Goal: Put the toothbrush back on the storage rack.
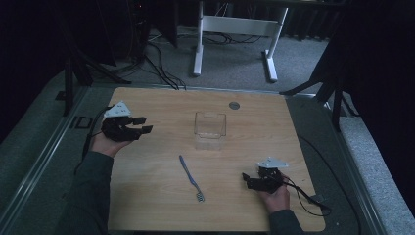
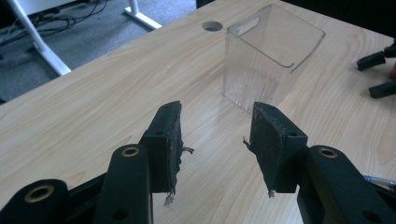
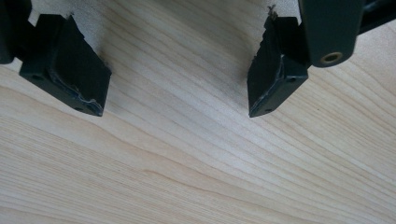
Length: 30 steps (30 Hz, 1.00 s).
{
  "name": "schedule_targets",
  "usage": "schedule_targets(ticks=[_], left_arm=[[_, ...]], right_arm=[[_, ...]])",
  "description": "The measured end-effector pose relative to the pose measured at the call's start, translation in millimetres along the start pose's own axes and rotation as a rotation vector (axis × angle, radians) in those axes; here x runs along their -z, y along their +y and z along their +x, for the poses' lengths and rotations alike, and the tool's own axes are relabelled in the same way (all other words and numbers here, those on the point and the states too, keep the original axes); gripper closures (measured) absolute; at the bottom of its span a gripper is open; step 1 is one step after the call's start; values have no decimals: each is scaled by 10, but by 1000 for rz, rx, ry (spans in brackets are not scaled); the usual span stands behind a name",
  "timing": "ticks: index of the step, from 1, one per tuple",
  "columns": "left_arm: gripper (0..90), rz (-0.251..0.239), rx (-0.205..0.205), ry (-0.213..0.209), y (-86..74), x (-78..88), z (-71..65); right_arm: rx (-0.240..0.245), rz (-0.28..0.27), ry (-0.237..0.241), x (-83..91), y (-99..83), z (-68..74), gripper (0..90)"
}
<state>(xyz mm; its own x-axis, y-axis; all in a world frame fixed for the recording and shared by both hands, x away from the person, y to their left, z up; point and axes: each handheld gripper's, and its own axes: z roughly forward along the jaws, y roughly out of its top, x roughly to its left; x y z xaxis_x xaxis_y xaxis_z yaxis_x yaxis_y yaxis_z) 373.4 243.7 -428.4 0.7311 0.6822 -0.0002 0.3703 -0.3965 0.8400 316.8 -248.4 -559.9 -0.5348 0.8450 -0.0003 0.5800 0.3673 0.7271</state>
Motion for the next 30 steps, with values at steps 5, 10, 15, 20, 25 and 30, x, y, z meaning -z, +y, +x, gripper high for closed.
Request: schedule_targets(ticks=[5, 10, 15, 20, 25, 30], left_arm=[[538, 28, -38, -9, 65, -9, -46], [546, 63, -91, -27, 146, -35, -104], [570, 125, -126, -44, 195, -104, -164], [564, 161, -155, -36, 210, -185, -242], [541, 192, -197, -28, 218, -240, -303], [526, 253, -260, -49, 234, -321, -408]], right_arm=[[0, 0, 0, 0, 0, 0, 210], [0, 0, 0, 0, 0, 0, 210], [0, 0, 0, -1, 0, 0, 210], [0, 0, 0, -1, 1, 0, 210], [0, 0, 0, -1, 1, 0, 210], [1, 0, 0, -1, 1, -1, 210]])
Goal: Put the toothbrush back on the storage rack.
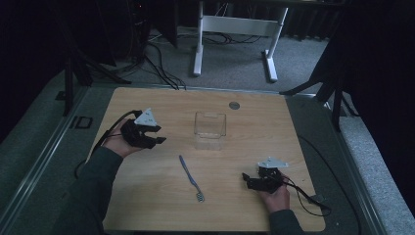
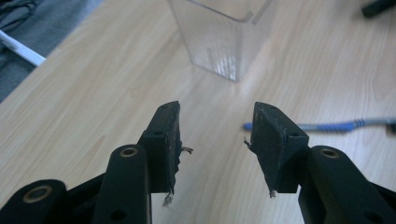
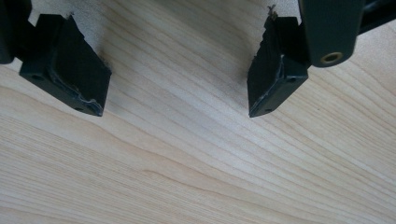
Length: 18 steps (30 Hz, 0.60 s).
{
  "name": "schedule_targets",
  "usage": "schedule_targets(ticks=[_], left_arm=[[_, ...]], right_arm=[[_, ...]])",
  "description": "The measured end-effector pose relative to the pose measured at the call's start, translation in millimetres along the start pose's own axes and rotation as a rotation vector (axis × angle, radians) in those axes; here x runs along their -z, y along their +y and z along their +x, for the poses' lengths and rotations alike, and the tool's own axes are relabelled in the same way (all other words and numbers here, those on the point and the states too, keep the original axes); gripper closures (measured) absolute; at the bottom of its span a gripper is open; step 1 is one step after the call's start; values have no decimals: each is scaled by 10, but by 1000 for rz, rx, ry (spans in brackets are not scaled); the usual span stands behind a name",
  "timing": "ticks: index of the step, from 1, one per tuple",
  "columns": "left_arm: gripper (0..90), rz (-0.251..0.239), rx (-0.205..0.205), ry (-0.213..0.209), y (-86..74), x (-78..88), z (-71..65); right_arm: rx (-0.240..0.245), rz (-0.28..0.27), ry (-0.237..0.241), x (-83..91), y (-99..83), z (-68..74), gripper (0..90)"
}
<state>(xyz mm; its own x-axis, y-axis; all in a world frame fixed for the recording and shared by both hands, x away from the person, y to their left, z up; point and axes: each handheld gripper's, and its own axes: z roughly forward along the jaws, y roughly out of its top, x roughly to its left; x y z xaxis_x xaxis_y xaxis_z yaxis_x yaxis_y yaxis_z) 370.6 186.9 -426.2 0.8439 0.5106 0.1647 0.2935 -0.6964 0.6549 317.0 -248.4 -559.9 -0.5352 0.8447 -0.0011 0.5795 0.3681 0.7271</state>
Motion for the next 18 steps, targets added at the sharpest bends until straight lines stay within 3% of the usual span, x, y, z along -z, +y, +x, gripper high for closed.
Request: schedule_targets(ticks=[4, 18], left_arm=[[520, 38, -42, -12, 58, -70, -63], [511, 102, -181, -37, 221, -238, -281]], right_arm=[[-1, 0, 0, -1, 1, 0, 210], [3, -1, 0, -2, 2, -2, 210]])
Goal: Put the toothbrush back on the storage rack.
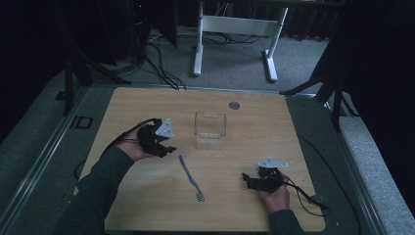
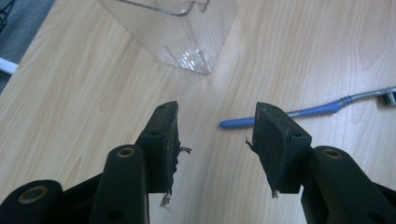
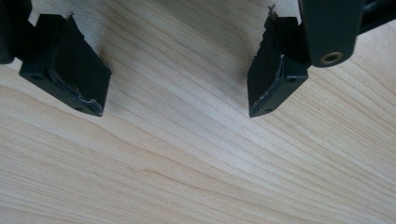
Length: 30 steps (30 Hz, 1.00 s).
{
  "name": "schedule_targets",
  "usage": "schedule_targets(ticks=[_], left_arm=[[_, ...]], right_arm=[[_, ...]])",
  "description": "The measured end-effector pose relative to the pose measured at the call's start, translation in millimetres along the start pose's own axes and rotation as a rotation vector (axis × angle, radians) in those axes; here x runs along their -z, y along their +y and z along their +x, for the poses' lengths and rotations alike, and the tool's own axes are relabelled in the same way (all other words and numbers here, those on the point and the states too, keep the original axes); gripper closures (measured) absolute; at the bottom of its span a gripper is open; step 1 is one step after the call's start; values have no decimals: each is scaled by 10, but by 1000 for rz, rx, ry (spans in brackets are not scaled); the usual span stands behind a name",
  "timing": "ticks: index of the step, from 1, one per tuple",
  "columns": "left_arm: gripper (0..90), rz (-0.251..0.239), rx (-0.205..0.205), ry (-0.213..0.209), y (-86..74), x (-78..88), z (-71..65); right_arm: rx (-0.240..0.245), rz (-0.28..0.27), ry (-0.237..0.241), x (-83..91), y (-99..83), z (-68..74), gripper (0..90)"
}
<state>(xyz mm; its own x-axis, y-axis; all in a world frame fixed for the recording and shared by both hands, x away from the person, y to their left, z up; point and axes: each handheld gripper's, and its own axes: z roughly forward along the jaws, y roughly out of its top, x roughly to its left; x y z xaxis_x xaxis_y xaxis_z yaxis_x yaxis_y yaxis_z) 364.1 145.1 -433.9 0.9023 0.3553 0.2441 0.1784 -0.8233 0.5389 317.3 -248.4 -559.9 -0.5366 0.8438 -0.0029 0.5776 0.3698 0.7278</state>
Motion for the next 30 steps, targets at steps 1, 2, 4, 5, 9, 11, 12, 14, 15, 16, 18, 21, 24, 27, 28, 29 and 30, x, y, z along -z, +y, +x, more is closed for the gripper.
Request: schedule_targets(ticks=[1, 2, 4, 5, 9, 11, 12, 14, 15, 16, 18, 21, 24, 27, 28, 29, 30], left_arm=[[516, 2, -4, -4, 7, -7, -6], [518, 8, -15, -10, 19, -14, -11], [527, 11, -24, -23, 35, -26, -17], [529, 11, -34, -30, 42, -32, -19], [541, 5, -54, -54, 62, -52, -34], [555, 5, -66, -64, 66, -65, -42], [561, 4, -70, -76, 68, -77, -51], [573, 1, -87, -89, 73, -97, -68], [580, -1, -92, -96, 75, -105, -75], [587, -2, -103, -100, 78, -115, -87], [590, -9, -144, -93, 77, -135, -108], [606, -17, -195, -75, 74, -159, -141], [628, -20, -235, -77, 81, -179, -169], [627, -22, -268, -83, 89, -209, -196], [626, -21, -282, -87, 91, -220, -204], [625, -21, -282, -87, 91, -220, -204], [625, -19, -294, -95, 98, -244, -221]], right_arm=[[0, 0, 0, 0, 0, 0, 210], [0, 0, 0, 0, 0, 0, 210], [0, 0, 0, 0, 0, 0, 210], [1, 0, 1, -1, 0, -1, 210], [0, -1, 1, -1, 0, 0, 210], [0, -1, 0, -1, 0, 0, 210], [-1, -1, 0, -1, 0, 0, 210], [-1, -2, 0, -2, 0, 0, 210], [-1, -1, 0, -1, 1, 1, 210], [-2, -1, 0, -1, 1, 1, 210], [-2, -1, 0, -1, 1, 1, 210], [-2, -1, 0, -1, 1, 1, 210], [-2, -1, 0, -1, 1, 1, 210], [-1, -2, 0, -2, 1, 1, 210], [-2, -1, 0, -1, 1, 1, 210], [-2, -1, 0, -1, 1, 1, 210], [-2, -1, 0, -1, 1, 1, 210]])
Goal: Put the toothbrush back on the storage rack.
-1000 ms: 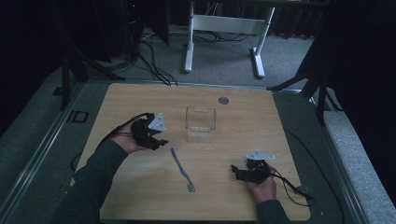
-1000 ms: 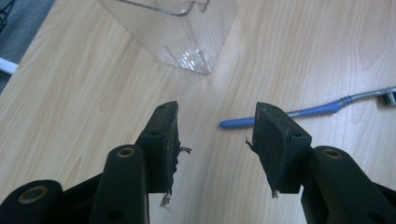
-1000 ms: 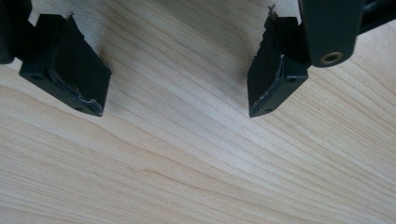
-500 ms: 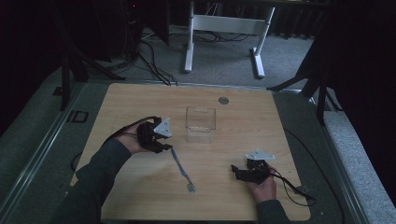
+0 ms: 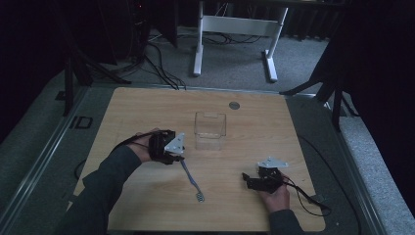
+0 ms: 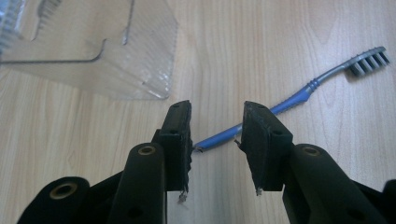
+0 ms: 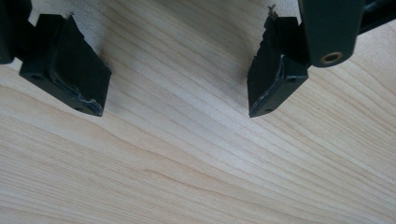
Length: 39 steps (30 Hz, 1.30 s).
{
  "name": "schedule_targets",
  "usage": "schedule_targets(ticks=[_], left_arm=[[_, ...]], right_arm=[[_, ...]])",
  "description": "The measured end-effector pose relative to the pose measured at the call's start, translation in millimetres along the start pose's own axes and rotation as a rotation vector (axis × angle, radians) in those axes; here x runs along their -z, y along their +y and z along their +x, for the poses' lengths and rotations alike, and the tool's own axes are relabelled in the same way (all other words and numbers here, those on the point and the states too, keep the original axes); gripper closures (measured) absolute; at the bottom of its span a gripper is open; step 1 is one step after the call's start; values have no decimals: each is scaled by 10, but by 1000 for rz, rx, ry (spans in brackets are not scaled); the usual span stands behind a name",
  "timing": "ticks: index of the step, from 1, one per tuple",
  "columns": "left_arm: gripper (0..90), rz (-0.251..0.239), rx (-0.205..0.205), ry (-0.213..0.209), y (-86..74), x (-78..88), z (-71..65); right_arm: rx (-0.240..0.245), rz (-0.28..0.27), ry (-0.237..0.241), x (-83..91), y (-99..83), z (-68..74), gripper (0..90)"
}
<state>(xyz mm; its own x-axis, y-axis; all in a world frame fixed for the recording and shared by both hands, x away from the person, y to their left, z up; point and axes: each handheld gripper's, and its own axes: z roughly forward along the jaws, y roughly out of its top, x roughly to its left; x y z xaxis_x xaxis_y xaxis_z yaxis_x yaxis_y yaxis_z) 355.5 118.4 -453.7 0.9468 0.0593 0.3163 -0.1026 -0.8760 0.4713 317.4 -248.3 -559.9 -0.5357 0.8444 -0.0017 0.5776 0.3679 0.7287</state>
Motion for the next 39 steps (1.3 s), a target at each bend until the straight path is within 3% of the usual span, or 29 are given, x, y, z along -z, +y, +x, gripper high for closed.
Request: schedule_targets(ticks=[4, 9, 12, 26, 39], left_arm=[[617, 31, -46, -18, 21, -76, -33], [606, 129, -139, -54, 56, -212, -102], [605, 145, -170, -68, 102, -241, -115], [598, 93, -194, -128, 193, -331, -142], [586, 24, -231, -192, 150, -385, -75]], right_arm=[[1, -1, -1, 0, 0, -1, 210], [0, 1, 0, 1, 0, 0, 210], [0, 2, 1, 1, 0, 0, 210], [2, 1, 1, 0, 0, -2, 210], [-3, 0, -4, 2, -2, -3, 218]])
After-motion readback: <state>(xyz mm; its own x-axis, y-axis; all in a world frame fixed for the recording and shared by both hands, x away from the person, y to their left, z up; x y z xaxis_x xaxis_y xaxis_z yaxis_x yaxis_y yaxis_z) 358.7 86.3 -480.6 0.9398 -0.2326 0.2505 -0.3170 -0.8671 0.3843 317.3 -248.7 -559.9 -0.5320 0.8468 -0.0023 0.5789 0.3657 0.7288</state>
